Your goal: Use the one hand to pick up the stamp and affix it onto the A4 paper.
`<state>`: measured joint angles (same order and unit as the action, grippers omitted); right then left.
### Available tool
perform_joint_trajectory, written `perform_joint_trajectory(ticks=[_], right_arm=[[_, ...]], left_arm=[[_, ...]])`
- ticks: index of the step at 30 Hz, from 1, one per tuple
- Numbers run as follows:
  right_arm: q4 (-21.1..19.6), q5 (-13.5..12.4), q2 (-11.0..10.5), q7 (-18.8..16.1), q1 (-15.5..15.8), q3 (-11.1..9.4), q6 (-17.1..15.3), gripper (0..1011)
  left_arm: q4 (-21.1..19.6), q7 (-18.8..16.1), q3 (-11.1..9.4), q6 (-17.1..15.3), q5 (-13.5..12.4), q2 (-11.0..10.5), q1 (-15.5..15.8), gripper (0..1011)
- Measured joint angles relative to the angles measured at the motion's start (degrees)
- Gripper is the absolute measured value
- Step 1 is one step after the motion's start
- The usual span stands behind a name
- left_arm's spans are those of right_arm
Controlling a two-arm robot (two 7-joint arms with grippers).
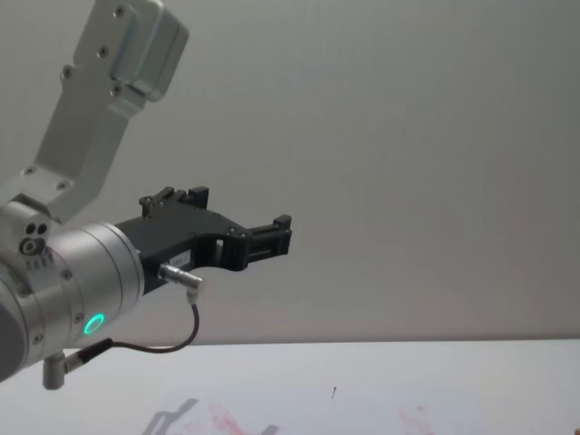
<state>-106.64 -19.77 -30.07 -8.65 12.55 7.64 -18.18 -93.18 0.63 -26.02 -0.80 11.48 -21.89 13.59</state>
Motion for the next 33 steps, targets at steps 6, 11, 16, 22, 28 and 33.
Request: perform_joint_trajectory(ticks=[6,11,16,22,28,33], right_arm=[[1.1,1.1,0.9,-0.5,-1.2,0.6,-1.2,1001],[2.4,2.2,1.9,-0.9,-2.5,1.2,-2.1,1001],[4.5,3.6,3.4,-1.7,-4.5,2.1,-2.8,1001],[6.1,4.7,4.6,-2.5,-6.1,2.8,-3.2,994],[7.0,5.4,5.2,-3.0,-7.0,3.2,-3.5,817],[7.5,5.7,5.6,-3.2,-7.5,3.4,-3.6,686]], left_arm=[[0.0,0.0,0.0,0.0,0.0,0.0,0.0,1001],[0.0,0.0,0.0,0.0,0.0,0.0,0.0,1001],[0.0,0.0,0.0,0.0,0.0,0.0,0.0,1001],[0.0,0.0,0.0,0.0,0.0,0.0,0.0,1001],[0.0,0.0,0.0,0.0,0.0,0.0,0.0,1001],[0.0,0.0,0.0,0.0,0.0,0.0,0.0,1001]])
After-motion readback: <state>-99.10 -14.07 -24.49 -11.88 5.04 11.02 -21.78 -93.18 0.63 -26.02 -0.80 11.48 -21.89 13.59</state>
